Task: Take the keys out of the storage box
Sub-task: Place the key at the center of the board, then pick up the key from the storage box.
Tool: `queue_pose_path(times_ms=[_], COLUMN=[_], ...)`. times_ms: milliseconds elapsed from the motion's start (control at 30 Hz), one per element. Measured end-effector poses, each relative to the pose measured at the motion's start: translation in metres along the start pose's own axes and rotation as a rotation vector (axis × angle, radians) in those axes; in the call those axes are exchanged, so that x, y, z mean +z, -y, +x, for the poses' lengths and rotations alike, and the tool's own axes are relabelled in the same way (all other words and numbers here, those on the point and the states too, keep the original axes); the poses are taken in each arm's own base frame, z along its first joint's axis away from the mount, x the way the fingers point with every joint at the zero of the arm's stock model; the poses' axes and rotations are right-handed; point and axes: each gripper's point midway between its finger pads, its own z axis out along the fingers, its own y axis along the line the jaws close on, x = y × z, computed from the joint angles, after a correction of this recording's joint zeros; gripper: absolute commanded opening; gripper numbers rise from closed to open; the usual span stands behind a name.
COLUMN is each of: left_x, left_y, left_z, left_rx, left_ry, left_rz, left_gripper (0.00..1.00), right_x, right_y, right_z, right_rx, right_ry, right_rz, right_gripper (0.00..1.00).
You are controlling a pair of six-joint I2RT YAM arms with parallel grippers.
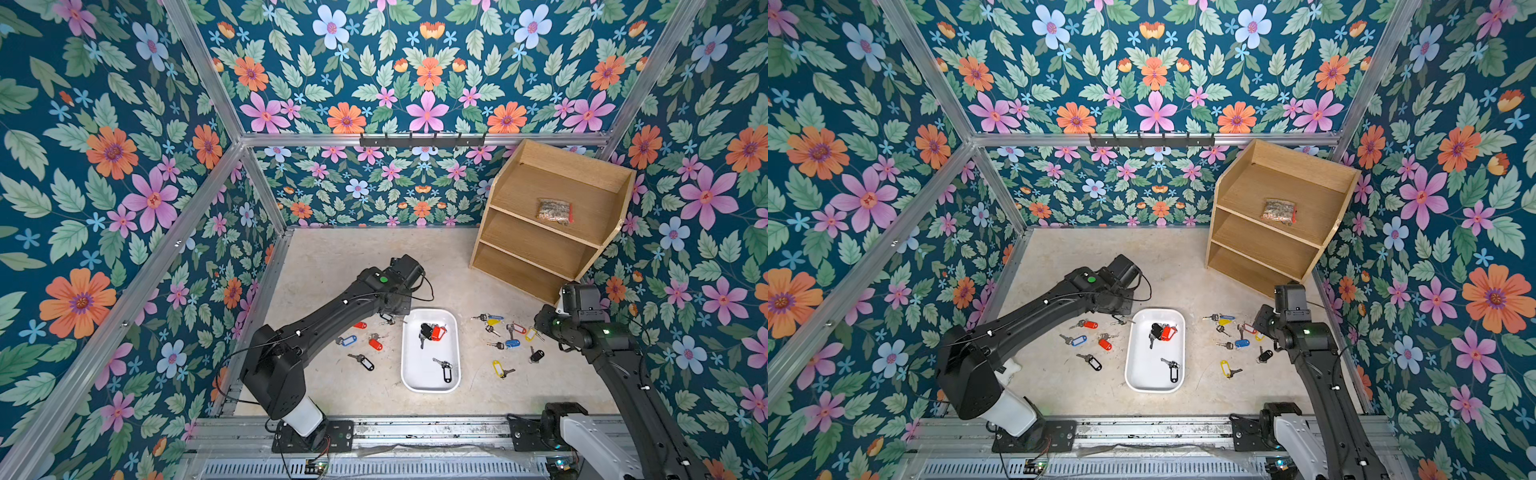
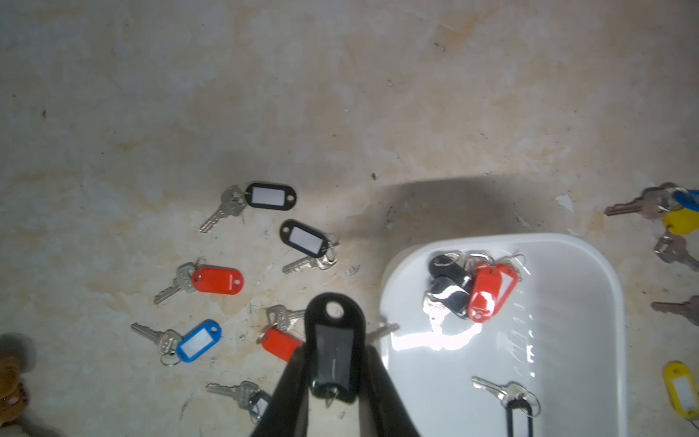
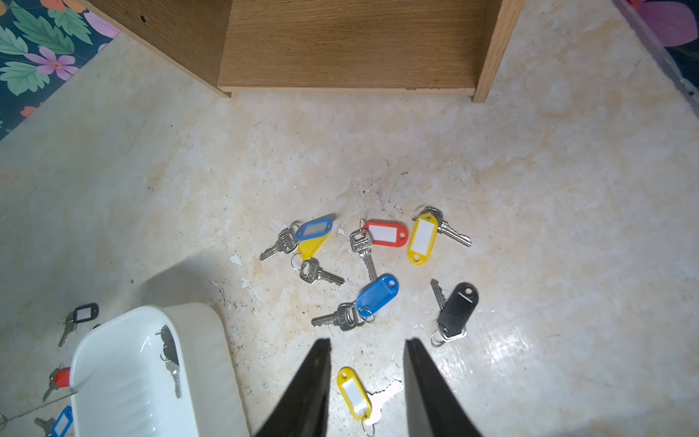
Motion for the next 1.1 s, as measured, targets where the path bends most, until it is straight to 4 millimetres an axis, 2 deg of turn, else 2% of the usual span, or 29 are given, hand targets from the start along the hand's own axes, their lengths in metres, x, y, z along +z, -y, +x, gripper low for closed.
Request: queue_pose_path(times_ms=[200, 367, 633, 733, 867, 900, 1000, 1100], left_x=[0.021, 0.051, 0.096, 0.116, 0.135, 0.136, 0.135, 0.122], left_y=[-0.053, -0.102, -0.159, -0.176, -0.185, -0.185, -0.184, -0.18], left_z=[-0.008, -0.015, -0.027, -0.029, -0.022, -0.02, -0.018, -0.021], left_rx=[-0.056, -0.136, -0.259, -0.3, -0.332, -0.336, -0.343, -0.348], left_ry=[-0.032, -0.062, -0.107, -0.131, -0.172, -0.176, -0.169, -0.137], left_rz=[-0.069, -0.124, -0.166, -0.184, -0.172, -0.167, -0.15, -0.122], left_gripper=[0.17, 0.15, 0.17, 0.26, 0.57, 0.62, 0.7, 0.73], right_x=[0.0, 0.0, 0.0, 0.0, 0.0, 0.0, 0.001, 0.002], right_y=[0.0, 0.0, -0.001, -0.002, -0.003, -0.003, -0.003, -0.004], right_z=[0.0, 0.0, 0.001, 0.001, 0.002, 0.002, 0.002, 0.003], right_rx=[-0.001, -0.004, -0.01, -0.012, -0.016, -0.016, -0.018, -0.019], right_ry=[-0.002, -0.001, -0.002, -0.002, -0.004, -0.004, -0.006, -0.011], right_rz=[0.001, 0.001, 0.001, -0.001, -0.003, -0.004, -0.003, -0.002], right_gripper=[0.37, 0.37, 0.37, 0.37, 0.39, 0.4, 0.42, 0.43])
